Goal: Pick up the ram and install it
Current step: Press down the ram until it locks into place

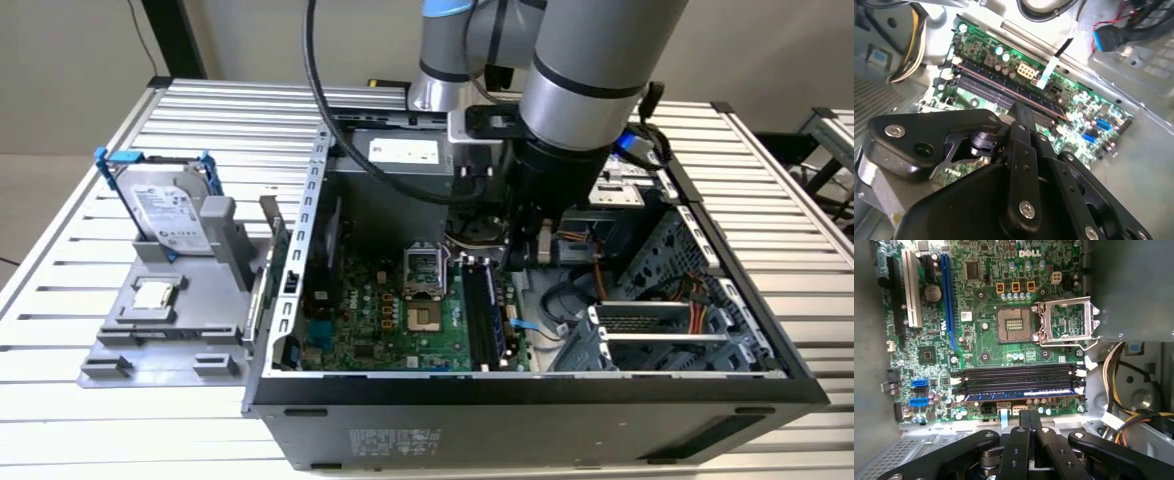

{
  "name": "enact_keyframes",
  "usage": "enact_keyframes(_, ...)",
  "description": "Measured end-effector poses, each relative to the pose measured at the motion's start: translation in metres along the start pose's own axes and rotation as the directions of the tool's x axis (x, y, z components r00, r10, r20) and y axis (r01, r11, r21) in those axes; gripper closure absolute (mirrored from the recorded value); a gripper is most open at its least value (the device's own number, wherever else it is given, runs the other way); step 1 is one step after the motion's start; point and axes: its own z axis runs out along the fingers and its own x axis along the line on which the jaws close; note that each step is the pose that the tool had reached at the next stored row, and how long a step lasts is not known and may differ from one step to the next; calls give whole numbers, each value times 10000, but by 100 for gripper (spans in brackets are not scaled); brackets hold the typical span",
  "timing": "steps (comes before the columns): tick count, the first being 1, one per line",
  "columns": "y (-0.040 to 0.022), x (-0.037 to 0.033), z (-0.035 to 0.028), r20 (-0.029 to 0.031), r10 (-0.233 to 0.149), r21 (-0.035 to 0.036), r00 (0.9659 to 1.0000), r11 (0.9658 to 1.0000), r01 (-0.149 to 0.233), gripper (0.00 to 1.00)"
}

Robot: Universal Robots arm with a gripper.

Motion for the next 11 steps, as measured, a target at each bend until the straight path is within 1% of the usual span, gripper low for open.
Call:
enact_keyframes(4, 0, -4, -180, 1, 0, 0, 10000, 10000, 0, 100)
enact_keyframes(11, -1, -3, -184, 1, 1, 1, 10000, 10000, -1, 100)
